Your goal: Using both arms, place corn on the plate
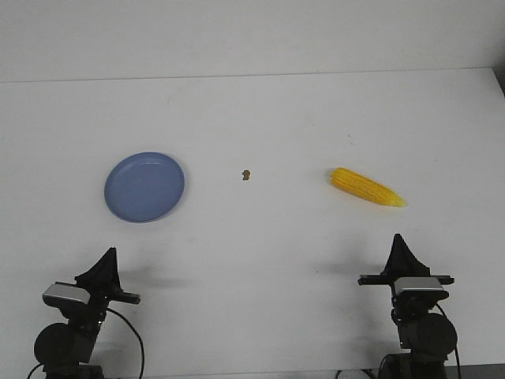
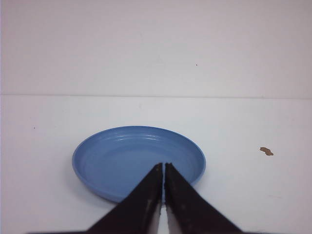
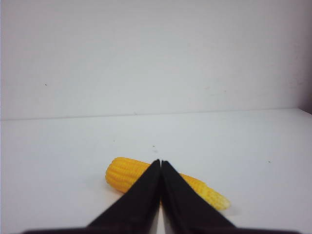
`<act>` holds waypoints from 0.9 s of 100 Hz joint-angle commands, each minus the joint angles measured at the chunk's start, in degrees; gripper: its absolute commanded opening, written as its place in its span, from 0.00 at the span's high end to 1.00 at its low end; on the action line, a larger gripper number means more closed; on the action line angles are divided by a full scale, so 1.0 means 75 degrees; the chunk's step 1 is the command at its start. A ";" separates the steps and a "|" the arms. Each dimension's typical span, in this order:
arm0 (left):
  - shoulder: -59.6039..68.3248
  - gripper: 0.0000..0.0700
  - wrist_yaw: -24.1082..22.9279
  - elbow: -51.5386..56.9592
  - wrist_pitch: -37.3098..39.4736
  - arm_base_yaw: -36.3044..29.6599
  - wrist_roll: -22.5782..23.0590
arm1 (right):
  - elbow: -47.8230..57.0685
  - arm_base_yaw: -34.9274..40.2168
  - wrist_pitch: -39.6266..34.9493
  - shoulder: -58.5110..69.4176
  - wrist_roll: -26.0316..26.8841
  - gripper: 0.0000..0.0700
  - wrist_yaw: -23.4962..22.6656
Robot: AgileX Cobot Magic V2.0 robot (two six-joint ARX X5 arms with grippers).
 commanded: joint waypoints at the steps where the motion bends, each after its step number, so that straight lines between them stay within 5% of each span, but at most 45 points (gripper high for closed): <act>1: -0.0006 0.98 -0.0012 -0.0149 0.0076 0.0000 0.0003 | -0.0023 0.0006 0.0079 -0.0012 0.0055 0.99 0.0000; 90: -0.0006 0.98 -0.0017 -0.0052 0.0070 0.0000 0.0000 | -0.0020 0.0006 0.0673 -0.0012 0.0050 0.99 0.0035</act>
